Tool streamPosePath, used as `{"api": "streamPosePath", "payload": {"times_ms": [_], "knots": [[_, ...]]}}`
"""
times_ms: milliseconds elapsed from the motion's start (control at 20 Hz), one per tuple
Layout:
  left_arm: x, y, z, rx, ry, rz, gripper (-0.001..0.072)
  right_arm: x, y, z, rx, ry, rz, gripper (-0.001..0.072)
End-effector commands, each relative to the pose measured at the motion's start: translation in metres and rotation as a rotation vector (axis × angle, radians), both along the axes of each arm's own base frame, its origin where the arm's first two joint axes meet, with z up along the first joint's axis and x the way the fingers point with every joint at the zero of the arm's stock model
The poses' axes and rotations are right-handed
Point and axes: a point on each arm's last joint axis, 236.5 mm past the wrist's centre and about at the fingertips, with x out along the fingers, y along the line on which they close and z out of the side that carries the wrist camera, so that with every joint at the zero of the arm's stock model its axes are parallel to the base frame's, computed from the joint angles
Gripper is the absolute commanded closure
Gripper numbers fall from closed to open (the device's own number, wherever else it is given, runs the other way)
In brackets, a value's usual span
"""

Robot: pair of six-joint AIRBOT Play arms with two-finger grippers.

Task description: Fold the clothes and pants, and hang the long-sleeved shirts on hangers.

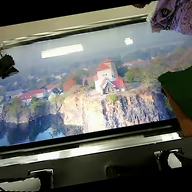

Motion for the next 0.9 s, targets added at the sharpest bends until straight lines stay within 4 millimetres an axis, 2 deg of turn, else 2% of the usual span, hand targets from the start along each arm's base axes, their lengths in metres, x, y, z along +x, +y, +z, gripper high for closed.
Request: {"api": "streamPosePath", "payload": {"times_ms": [0,450,650,700,750,800,850], "knots": [[0.000,0.000,0.000,0.000,0.000,0.001,0.0687,-0.011,-0.004,-0.002,-0.023,0.030,-0.043,0.0687],[0.000,0.000,0.000,0.001,0.000,0.000,0.0687,-0.050,0.008,0.000,0.019,0.183,-0.105,0.0687],[0.000,0.000,0.000,0.001,-0.001,0.001,0.0687,-0.058,0.009,0.001,0.022,0.219,-0.115,0.0684],[0.000,0.000,0.000,0.001,-0.001,0.001,0.0687,-0.058,0.009,0.002,0.021,0.220,-0.113,0.0649],[0.000,0.000,0.000,0.001,-0.001,0.001,0.0687,-0.058,0.009,0.001,0.021,0.220,-0.113,0.0470],[0.000,0.000,0.000,0.001,-0.001,0.001,0.0687,-0.058,0.009,0.001,0.020,0.218,-0.112,0.0220],[0.000,0.000,0.000,0.001,-0.001,0.001,0.0687,-0.056,0.008,0.002,0.018,0.213,-0.099,0.0149]]}}
